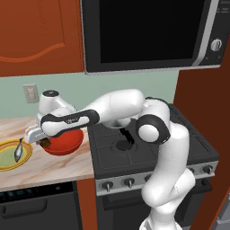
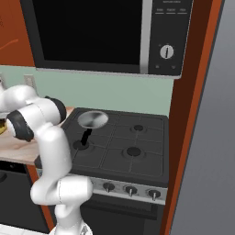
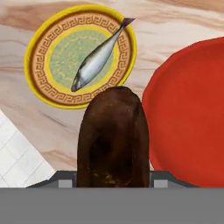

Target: Place the fish on the plate and place the sweet potato on the same plate.

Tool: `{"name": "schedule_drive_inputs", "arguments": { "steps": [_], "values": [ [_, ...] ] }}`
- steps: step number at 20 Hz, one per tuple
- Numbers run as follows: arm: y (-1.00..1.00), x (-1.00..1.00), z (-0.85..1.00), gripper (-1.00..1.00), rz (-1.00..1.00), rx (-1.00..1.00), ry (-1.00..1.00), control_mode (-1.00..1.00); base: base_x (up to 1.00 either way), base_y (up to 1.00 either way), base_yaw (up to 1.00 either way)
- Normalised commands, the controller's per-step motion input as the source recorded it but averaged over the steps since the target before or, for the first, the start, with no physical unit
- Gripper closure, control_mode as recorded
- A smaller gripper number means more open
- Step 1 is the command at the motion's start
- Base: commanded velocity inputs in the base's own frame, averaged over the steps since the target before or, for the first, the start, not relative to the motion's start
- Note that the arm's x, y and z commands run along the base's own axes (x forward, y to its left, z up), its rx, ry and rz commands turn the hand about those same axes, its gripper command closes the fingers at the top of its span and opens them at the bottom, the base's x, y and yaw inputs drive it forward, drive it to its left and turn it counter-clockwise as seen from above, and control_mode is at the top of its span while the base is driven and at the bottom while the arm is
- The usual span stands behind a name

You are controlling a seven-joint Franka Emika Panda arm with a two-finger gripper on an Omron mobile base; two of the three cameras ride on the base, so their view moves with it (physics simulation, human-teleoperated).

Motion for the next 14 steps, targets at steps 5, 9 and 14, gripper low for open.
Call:
{"name": "schedule_drive_inputs", "arguments": {
  "steps": [5, 9, 14],
  "values": [
    [0.57, 0.0, 0.13, 1.0, -0.15, 0.0, -0.03, -1.0, 0.0, 0.0, 0.0],
    [0.57, 0.01, 0.05, 1.0, -0.14, -0.01, -0.01, -1.0, 0.0, 0.0, 0.0],
    [0.49, 0.0, 0.04, 1.0, -0.12, -0.01, 0.0, -1.0, 0.0, 0.0, 0.0]
  ]
}}
